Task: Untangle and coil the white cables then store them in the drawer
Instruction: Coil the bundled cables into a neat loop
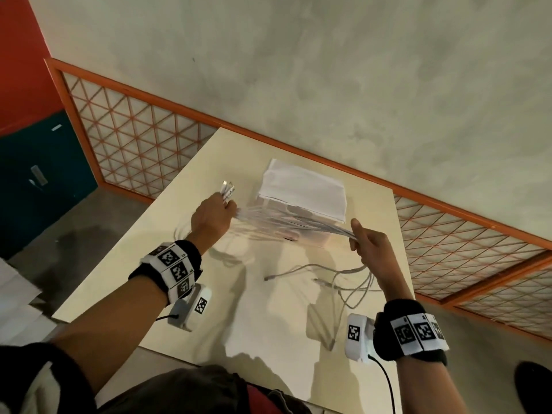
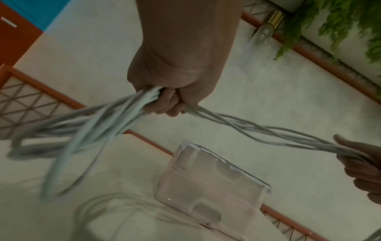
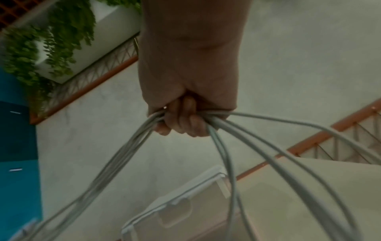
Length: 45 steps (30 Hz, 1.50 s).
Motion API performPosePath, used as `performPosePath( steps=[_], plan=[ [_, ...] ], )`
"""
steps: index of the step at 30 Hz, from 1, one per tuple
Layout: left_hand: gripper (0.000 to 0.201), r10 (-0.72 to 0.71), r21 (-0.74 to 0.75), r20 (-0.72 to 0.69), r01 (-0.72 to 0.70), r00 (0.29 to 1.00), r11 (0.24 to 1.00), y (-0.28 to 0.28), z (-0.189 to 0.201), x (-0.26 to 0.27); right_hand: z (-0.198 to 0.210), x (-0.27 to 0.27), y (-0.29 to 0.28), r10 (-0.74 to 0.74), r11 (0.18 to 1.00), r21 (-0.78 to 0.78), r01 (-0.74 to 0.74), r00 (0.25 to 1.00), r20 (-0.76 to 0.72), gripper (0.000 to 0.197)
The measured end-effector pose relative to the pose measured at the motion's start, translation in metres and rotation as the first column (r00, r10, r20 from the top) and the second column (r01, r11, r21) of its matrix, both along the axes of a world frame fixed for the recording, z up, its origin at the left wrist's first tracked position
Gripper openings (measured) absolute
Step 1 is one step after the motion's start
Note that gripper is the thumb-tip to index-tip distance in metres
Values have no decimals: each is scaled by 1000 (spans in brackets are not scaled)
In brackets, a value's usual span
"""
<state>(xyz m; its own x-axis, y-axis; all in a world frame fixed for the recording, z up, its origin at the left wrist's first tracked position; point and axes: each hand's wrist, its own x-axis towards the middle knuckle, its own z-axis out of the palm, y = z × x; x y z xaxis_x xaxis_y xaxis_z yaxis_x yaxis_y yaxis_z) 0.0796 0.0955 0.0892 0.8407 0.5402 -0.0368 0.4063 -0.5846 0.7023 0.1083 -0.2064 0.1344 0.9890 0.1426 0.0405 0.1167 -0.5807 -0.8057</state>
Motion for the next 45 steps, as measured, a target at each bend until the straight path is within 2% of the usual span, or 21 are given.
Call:
performPosePath(
  steps=[2,4,6,7,8,9,12,14,15,19,23,25,28,31,34,37,39,42,45],
  plan=[
    [33,-68,63,-129,76,989,995,-1,-6,0,3,4,3,-10,997,-81,14,999,50,53],
    [31,-156,102,-134,170,979,980,-5,-5,-1,4,5,6,20,987,-159,-8,997,75,51],
    [33,-286,35,46,284,957,958,-14,2,1,4,6,14,75,971,-231,-56,994,77,50],
    [33,-349,-60,164,363,923,930,-22,7,2,4,5,19,106,964,-252,-86,992,69,50],
    [31,-408,-172,267,460,873,871,-32,14,2,5,4,25,139,958,-260,-120,989,58,50],
    [28,-473,-275,329,562,818,780,-44,21,0,6,2,31,176,954,-255,-160,983,43,50],
    [32,-633,-440,395,742,666,506,-73,30,-3,20,-4,45,295,941,-176,-290,956,-1,50],
    [28,-674,-451,417,783,610,429,-83,28,-5,29,-7,47,313,945,-98,-313,950,-16,50],
    [25,-685,-420,413,792,601,442,-85,28,-5,31,-6,47,307,949,-70,-308,951,-22,50],
    [32,-667,-240,361,756,651,609,-82,31,-1,27,-8,40,277,960,66,-272,958,-78,52],
    [40,-625,-111,399,712,671,693,-79,44,3,10,-8,26,295,937,227,-265,950,-105,49],
    [40,-575,-58,432,657,695,751,-74,53,5,-5,-5,14,307,937,217,-275,943,-132,38],
    [37,-487,-28,484,569,727,822,-62,61,12,-27,-1,1,267,962,115,-248,940,-211,40],
    [36,-500,16,454,554,738,832,-61,60,12,-38,8,-7,235,971,88,-220,944,-233,41],
    [35,-457,-25,478,531,750,847,-64,57,11,-43,18,-12,246,969,65,-237,940,-235,33],
    [35,-433,0,457,486,777,874,-59,63,12,-41,21,-16,187,978,123,-167,966,-178,37],
    [41,-477,45,378,499,793,865,-52,62,15,-36,21,-18,107,969,232,-82,990,-95,37],
    [42,-559,-2,210,572,802,820,-47,49,19,-26,22,-17,48,924,380,-41,999,-8,25],
    [36,-636,-45,109,643,764,764,-57,33,15,-24,29,-16,35,926,374,-57,997,66,14]
  ],
)
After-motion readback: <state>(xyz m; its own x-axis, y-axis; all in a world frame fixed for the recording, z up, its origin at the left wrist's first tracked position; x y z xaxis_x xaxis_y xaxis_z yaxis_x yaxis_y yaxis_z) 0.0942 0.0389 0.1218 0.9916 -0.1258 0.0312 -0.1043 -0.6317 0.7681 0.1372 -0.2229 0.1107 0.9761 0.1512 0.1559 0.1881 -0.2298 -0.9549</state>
